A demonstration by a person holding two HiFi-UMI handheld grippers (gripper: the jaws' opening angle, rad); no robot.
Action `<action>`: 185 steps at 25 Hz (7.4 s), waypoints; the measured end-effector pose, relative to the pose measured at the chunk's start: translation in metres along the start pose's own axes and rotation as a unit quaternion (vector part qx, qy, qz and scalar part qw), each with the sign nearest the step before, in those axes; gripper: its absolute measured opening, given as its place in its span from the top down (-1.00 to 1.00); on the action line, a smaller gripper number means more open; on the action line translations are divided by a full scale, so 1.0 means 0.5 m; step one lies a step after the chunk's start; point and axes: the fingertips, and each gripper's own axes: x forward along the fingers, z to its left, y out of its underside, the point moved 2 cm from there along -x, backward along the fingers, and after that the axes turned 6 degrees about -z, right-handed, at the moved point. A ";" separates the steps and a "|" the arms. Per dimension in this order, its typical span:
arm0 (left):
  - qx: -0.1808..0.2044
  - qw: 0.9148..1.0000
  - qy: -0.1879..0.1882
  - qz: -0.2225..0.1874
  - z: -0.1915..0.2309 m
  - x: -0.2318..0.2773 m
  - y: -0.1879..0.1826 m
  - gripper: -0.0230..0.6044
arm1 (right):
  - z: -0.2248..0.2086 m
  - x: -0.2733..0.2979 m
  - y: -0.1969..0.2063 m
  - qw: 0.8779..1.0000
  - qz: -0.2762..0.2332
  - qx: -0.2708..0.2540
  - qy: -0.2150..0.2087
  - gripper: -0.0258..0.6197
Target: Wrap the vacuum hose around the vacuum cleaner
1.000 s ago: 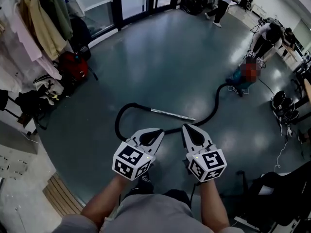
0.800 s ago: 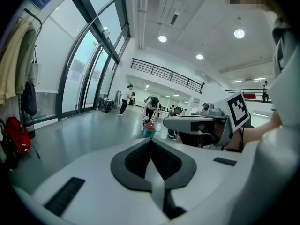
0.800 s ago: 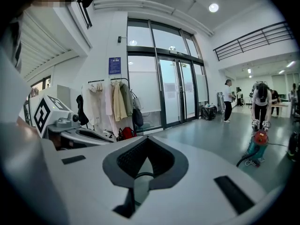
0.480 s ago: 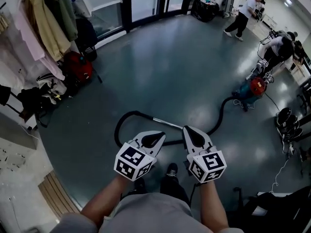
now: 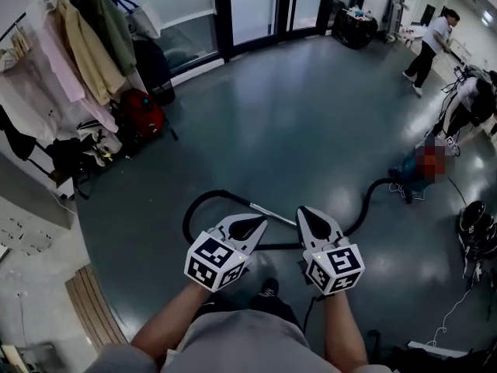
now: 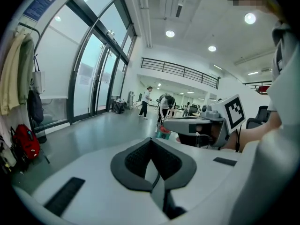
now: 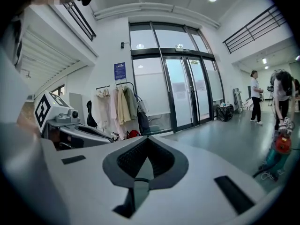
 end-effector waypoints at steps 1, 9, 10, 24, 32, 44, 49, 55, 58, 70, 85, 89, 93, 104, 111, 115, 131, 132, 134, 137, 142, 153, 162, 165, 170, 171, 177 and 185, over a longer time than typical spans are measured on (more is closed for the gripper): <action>0.001 1.000 -0.006 0.002 0.005 0.013 -0.003 0.91 | -0.016 0.005 0.003 1.000 0.002 0.002 -0.003 0.92; -0.009 1.000 -0.020 0.013 0.061 0.054 -0.008 0.91 | -0.063 0.049 0.014 1.000 0.016 0.007 -0.007 0.92; -0.008 1.000 -0.016 0.014 0.071 0.054 -0.009 0.91 | -0.062 0.056 0.015 1.000 0.018 0.005 -0.002 0.92; -0.007 0.998 0.041 0.050 0.197 0.055 0.048 0.91 | -0.047 0.133 0.068 0.995 0.068 -0.013 0.069 0.92; -0.019 0.995 0.010 0.097 0.331 0.117 0.181 0.91 | -0.125 0.229 0.194 0.990 0.125 -0.023 0.059 0.92; -0.044 0.986 -0.033 0.157 0.460 0.266 0.514 0.91 | -0.251 0.333 0.599 0.972 0.235 -0.007 0.003 0.92; -0.042 0.983 -0.038 0.172 0.536 0.340 0.711 0.91 | -0.326 0.369 0.844 0.959 0.281 -0.022 -0.001 0.91; -0.028 0.982 -0.038 0.184 0.619 0.434 0.938 0.91 | -0.428 0.418 1.118 0.949 0.313 -0.045 -0.010 0.68; -0.017 0.981 -0.040 0.190 0.661 0.469 1.038 0.91 | -0.460 0.455 1.255 0.943 0.327 -0.057 -0.025 0.54; 0.030 0.974 -0.013 0.223 0.763 0.554 1.328 0.91 | -0.567 0.591 1.662 0.891 0.417 -0.156 -0.092 0.39; 0.016 0.972 -0.002 0.233 0.819 0.553 1.422 0.91 | -0.608 0.633 1.791 0.834 0.472 -0.233 -0.164 0.39; 0.022 0.975 -0.013 0.221 0.827 0.548 1.404 0.91 | -0.599 0.635 1.786 0.829 0.467 -0.264 -0.160 0.40; 0.059 0.974 -0.021 0.216 0.835 0.535 1.378 0.91 | -0.598 0.611 1.768 0.849 0.443 -0.253 -0.140 0.40; 0.098 0.972 -0.042 0.207 0.874 0.494 1.309 0.91 | -0.637 0.475 1.655 0.878 0.421 -0.225 -0.018 0.40; 0.122 0.960 0.055 0.245 0.774 0.550 1.363 0.91 | -0.700 0.325 1.669 0.879 0.444 -0.120 0.127 0.40; 0.148 0.948 0.128 0.250 0.684 0.615 1.383 0.91 | -0.736 0.218 1.701 0.865 0.450 -0.044 0.218 0.40; 0.230 0.870 0.345 0.266 0.315 0.713 1.432 0.91 | -0.780 -0.017 1.797 0.819 0.365 0.176 0.406 0.40; 0.226 0.871 0.347 0.265 0.304 0.714 1.434 0.91 | -0.783 -0.018 1.797 0.822 0.359 0.183 0.403 0.40; 0.215 0.873 0.348 0.264 0.287 0.715 1.442 0.91 | -0.784 -0.019 1.796 0.829 0.347 0.203 0.389 0.40; 0.205 0.872 0.353 0.270 0.268 0.713 1.456 0.91 | -0.771 -0.016 1.792 0.840 0.323 0.247 0.358 0.40; 0.206 0.862 0.374 0.273 0.241 0.717 1.474 0.91 | -0.743 -0.006 1.789 0.850 0.276 0.337 0.295 0.40; 0.201 0.834 0.415 0.302 0.163 0.712 1.518 0.91 | -0.690 -0.041 1.767 0.847 0.200 0.399 0.287 0.40; 0.199 0.818 0.434 0.321 0.109 0.715 1.553 0.90 | -0.582 -0.025 1.792 0.848 0.225 0.435 0.199 0.40; 0.190 0.828 0.412 0.330 0.128 0.726 1.557 0.90 | -0.554 0.006 1.793 0.865 0.254 0.406 0.152 0.40; 0.185 0.836 0.380 0.349 0.151 0.745 1.570 0.90 | -0.534 0.059 1.790 0.875 0.299 0.372 0.077 0.40; 0.190 0.836 0.374 0.353 0.156 0.747 1.574 0.90 | -0.528 0.073 1.789 0.878 0.311 0.360 0.060 0.40; 0.191 0.855 0.306 0.373 0.231 0.790 1.591 0.90 | -0.518 0.164 1.783 0.896 0.342 0.282 -0.030 0.40; 0.185 0.856 0.262 0.405 0.318 0.785 1.602 0.76 | -0.509 0.255 1.775 0.906 0.360 0.160 -0.154 0.40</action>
